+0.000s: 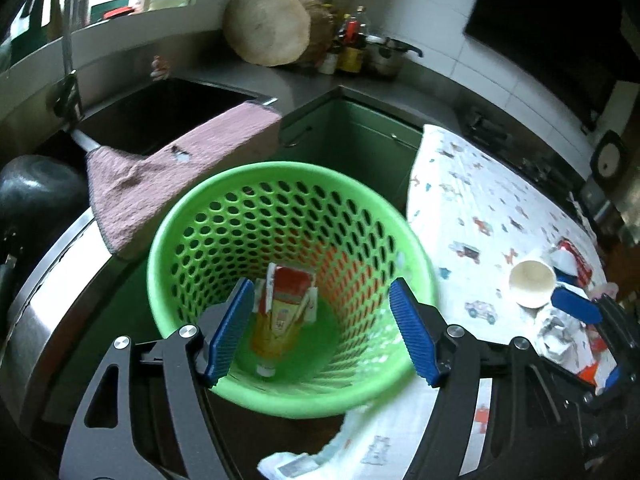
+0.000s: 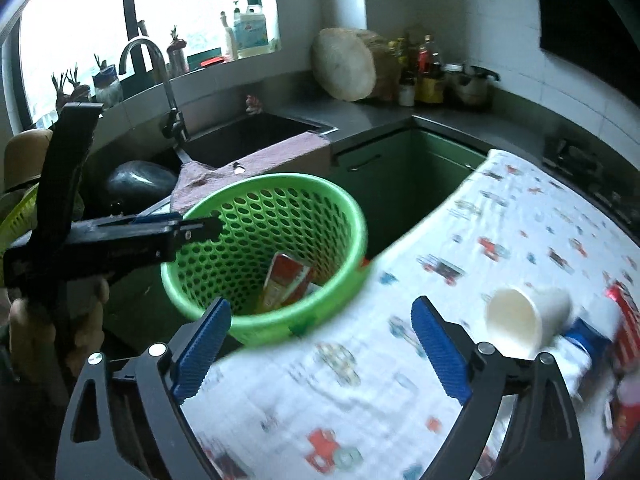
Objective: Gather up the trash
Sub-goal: 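Grasp the crumpled foil with the left tool while the right tool grasps the orange snack wrapper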
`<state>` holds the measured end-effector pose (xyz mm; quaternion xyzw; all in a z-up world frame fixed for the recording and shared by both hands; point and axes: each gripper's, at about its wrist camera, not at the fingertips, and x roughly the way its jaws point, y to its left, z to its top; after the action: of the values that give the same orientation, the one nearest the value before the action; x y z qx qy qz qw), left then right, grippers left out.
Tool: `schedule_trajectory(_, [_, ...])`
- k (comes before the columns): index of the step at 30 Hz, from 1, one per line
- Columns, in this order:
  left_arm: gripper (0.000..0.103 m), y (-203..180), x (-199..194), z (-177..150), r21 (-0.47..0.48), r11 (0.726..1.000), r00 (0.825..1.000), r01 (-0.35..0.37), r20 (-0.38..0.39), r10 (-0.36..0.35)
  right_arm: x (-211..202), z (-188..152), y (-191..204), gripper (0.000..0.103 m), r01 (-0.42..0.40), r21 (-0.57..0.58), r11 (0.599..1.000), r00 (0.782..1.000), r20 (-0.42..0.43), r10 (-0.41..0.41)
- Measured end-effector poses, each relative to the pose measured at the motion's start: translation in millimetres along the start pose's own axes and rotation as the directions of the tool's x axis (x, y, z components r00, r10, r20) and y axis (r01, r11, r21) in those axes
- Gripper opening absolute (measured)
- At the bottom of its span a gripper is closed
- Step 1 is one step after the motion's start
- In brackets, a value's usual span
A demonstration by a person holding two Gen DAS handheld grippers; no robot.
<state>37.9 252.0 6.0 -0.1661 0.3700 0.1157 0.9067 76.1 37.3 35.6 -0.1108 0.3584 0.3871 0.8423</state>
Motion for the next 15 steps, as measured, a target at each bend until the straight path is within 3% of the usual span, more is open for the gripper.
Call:
schedule_trajectory(12, [0.07, -67.3, -7.8, -11.8, 0.083, 0.993, 0.997, 0.083, -0.006, -0.082, -83.8, -71.2, -61.7, 0.093, 0.151, 0.094, 0.984, 0.988, 0.011, -0.153])
schedule_trajectory(15, [0.08, -86.4, -12.7, -17.4, 0.11, 0.99, 0.995, 0.094, 0.002, -0.095, -103.5, -92.0, -77.9, 0.093, 0.186, 0.123, 0.975, 0.982, 0.009, -0.189])
